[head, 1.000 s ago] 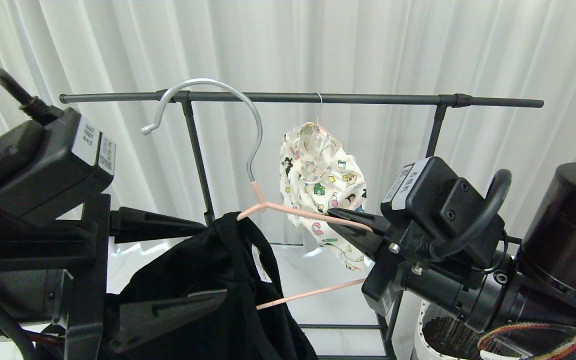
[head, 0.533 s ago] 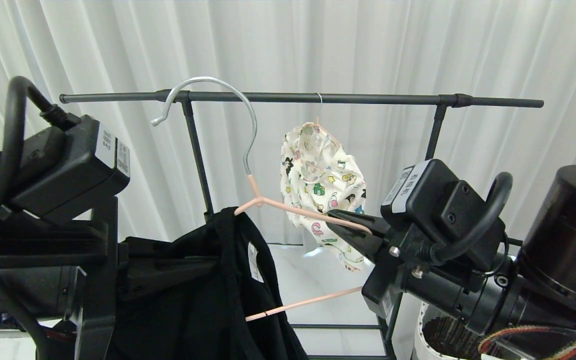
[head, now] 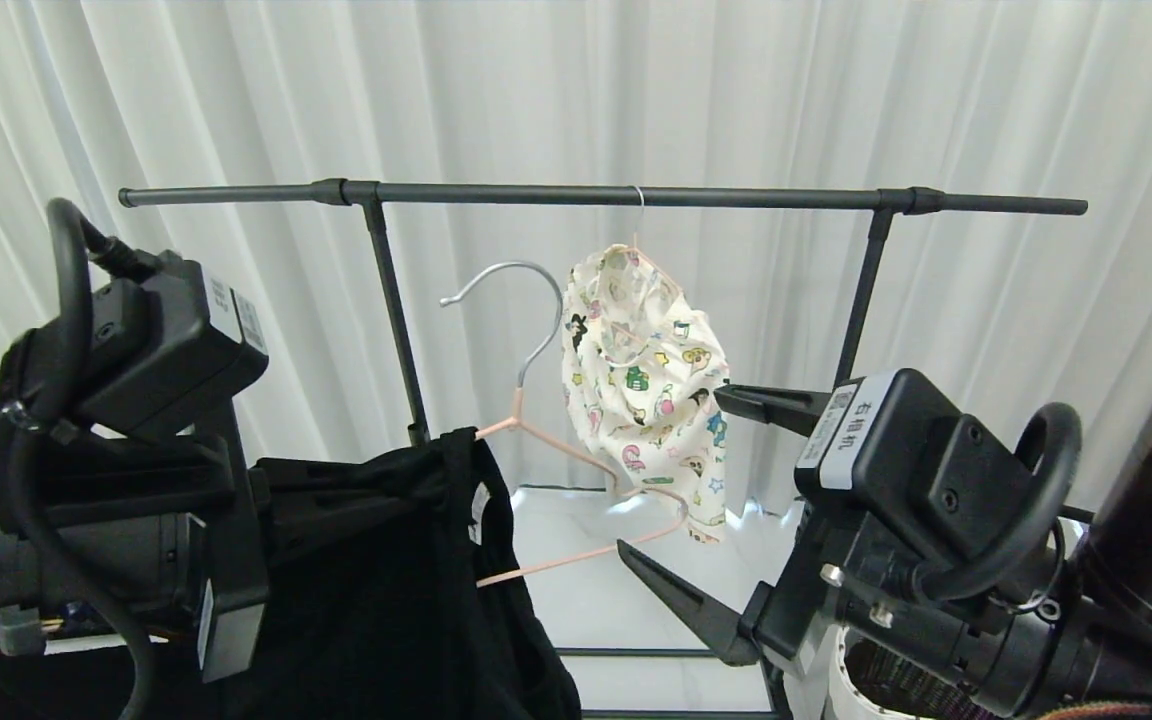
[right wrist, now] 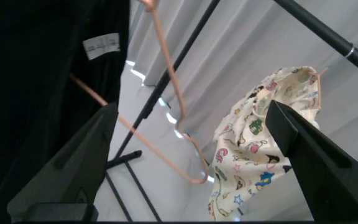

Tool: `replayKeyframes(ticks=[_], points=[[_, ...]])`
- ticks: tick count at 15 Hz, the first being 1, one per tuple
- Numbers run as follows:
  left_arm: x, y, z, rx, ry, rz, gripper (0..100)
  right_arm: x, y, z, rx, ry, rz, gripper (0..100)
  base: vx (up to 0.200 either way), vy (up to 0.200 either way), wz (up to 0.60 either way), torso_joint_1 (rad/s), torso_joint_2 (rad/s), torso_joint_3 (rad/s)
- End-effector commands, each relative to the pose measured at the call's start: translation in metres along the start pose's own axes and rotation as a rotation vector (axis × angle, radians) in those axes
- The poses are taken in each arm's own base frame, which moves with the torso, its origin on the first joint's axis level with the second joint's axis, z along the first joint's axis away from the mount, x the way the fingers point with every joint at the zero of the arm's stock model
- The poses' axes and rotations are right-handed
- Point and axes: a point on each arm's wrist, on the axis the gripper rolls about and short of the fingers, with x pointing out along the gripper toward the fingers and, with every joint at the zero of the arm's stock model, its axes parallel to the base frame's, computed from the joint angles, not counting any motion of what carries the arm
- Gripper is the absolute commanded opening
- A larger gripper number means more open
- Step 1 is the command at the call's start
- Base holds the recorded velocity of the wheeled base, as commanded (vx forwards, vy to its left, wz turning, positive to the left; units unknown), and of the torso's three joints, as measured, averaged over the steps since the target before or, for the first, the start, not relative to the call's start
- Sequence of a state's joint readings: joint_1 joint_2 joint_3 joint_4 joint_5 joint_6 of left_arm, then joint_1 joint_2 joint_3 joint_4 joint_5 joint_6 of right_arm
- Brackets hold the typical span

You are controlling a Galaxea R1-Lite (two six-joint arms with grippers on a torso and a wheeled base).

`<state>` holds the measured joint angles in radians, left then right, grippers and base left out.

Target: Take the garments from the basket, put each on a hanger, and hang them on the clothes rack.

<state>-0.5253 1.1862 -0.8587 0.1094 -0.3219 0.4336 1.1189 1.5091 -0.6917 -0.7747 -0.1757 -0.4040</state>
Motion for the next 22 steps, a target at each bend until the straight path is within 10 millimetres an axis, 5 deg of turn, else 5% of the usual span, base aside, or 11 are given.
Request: replayKeyframes(ticks=[1, 4, 9, 14, 22], points=[[-0.003, -0.002, -0.002, 0.001, -0.003, 0.003, 0, -0.002, -0.002, -0.001, 0.001, 0.002, -0.007, 100, 0.0, 0.0, 0.0, 0.0, 0.0, 0.0], [-0.011, -0.001, 0.001, 0.025, -0.061, 0.056, 0, -0.005, 0.003, -0.012, 0.068, 0.041, 0.016, 100, 0.0, 0.0, 0.0, 0.0, 0.0, 0.0], [-0.019, 0.001, 0.011, 0.082, -0.206, 0.122, 0, -0.003, 0.009, -0.021, 0.467, 0.192, 0.039, 100, 0.0, 0.0, 0.0, 0.0, 0.0, 0.0], [-0.031, -0.015, 0.017, 0.159, -0.273, 0.076, 0, 0.031, 0.02, -0.028, 0.868, 0.256, -0.001, 100, 0.0, 0.0, 0.0, 0.0, 0.0, 0.0], [-0.026, -0.026, 0.017, 0.184, -0.282, -0.002, 0, 0.05, 0.039, -0.035, 0.87, 0.298, 0.014, 100, 0.0, 0.0, 0.0, 0.0, 0.0, 0.0]])
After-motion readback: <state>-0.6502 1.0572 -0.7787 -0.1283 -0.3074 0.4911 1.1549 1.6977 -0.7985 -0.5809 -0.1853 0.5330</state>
